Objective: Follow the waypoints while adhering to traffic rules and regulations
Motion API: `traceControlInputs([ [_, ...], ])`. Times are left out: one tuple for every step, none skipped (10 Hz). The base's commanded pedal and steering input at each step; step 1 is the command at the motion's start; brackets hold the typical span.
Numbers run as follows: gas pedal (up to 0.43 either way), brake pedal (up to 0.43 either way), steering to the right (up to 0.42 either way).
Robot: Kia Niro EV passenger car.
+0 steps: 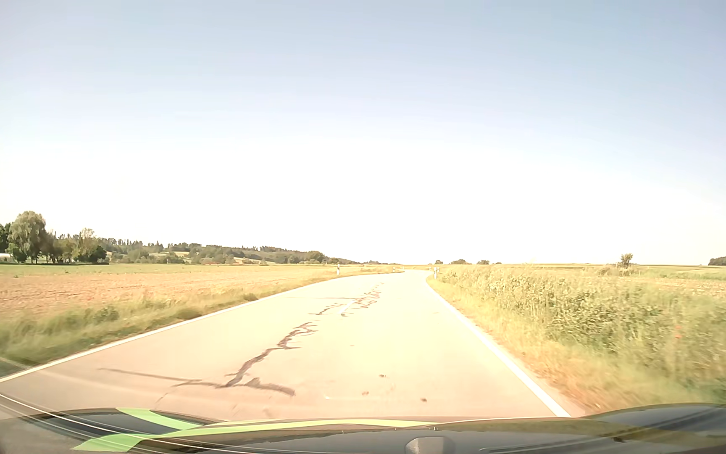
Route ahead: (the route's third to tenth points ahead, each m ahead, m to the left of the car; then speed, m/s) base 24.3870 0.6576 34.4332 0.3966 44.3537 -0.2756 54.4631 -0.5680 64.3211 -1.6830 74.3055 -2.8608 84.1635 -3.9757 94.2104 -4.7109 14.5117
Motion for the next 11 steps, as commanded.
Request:
traceControlInputs([
  [0.240, 0.000, 0.000],
  [0.240, 0.000, 0.001],
  [0.240, 0.000, 0.002],
  [0.240, 0.000, 0.002],
  [0.240, 0.000, 0.003],
  [0.240, 0.000, 0.003],
  [0.240, 0.000, 0.003],
  [0.240, 0.000, 0.003],
  [0.240, 0.000, 0.003],
  [0.240, 0.000, 0.004],
  [0.240, 0.000, 0.010],
])
